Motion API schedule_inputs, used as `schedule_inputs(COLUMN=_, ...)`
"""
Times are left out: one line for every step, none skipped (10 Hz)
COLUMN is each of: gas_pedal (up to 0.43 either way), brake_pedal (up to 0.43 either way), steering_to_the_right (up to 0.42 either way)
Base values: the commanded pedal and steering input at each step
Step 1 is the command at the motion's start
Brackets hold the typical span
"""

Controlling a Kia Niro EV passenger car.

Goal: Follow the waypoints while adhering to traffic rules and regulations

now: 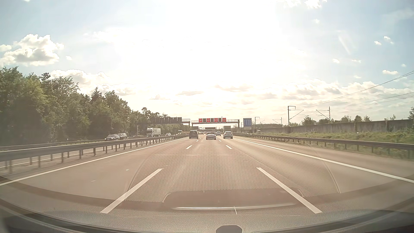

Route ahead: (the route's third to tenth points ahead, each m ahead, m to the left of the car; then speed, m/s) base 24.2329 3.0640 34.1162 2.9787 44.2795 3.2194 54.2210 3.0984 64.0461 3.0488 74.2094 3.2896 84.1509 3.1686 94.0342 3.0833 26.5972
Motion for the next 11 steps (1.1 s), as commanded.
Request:
schedule_inputs(gas_pedal=0.248, brake_pedal=0.0, steering_to_the_right=-0.002)
schedule_inputs(gas_pedal=0.248, brake_pedal=0.0, steering_to_the_right=-0.003)
schedule_inputs(gas_pedal=0.24, brake_pedal=0.0, steering_to_the_right=-0.002)
schedule_inputs(gas_pedal=0.24, brake_pedal=0.0, steering_to_the_right=-0.003)
schedule_inputs(gas_pedal=0.24, brake_pedal=0.0, steering_to_the_right=-0.002)
schedule_inputs(gas_pedal=0.24, brake_pedal=0.0, steering_to_the_right=-0.002)
schedule_inputs(gas_pedal=0.24, brake_pedal=0.0, steering_to_the_right=-0.003)
schedule_inputs(gas_pedal=0.24, brake_pedal=0.0, steering_to_the_right=-0.003)
schedule_inputs(gas_pedal=0.24, brake_pedal=0.0, steering_to_the_right=-0.003)
schedule_inputs(gas_pedal=0.24, brake_pedal=0.0, steering_to_the_right=-0.003)
schedule_inputs(gas_pedal=0.24, brake_pedal=0.0, steering_to_the_right=-0.003)
